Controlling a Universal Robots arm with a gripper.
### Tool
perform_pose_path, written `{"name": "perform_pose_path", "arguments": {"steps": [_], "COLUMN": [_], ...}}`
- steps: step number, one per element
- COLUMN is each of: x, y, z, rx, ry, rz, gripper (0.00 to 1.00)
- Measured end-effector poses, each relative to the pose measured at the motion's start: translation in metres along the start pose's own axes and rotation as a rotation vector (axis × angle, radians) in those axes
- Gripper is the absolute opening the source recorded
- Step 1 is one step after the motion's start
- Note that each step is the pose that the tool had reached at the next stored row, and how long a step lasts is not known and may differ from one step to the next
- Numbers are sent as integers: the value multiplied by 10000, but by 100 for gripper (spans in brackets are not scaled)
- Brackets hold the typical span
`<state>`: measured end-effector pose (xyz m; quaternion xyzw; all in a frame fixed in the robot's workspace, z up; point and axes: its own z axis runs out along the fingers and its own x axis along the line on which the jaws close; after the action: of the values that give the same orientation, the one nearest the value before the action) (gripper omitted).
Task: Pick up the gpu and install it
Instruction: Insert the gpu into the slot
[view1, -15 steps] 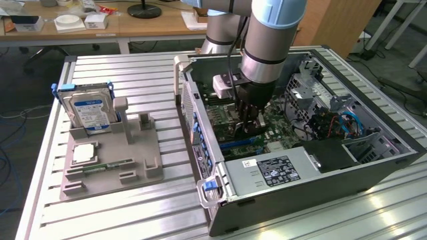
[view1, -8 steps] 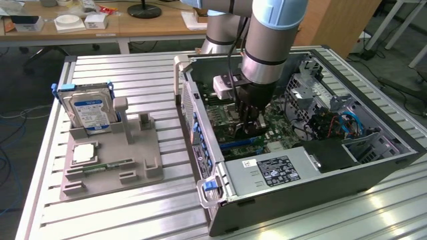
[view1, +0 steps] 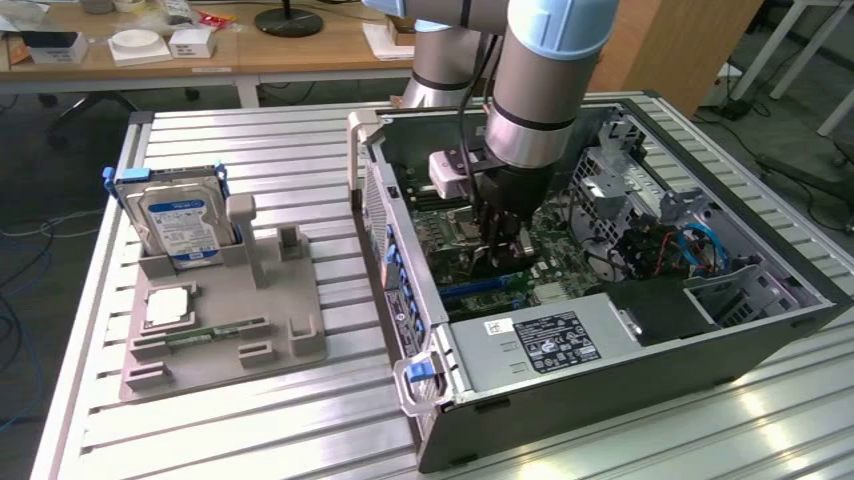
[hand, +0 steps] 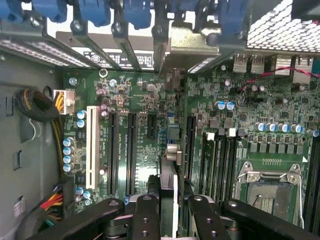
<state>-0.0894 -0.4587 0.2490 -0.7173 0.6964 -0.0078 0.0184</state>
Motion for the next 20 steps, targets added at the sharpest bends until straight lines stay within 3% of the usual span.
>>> {"name": "perform_pose_path", "arguments": {"steps": [20], "x": [-1], "y": [54], "z": [28], "rx": [0], "ry": [0], "rz": [6], "gripper": [27]}}
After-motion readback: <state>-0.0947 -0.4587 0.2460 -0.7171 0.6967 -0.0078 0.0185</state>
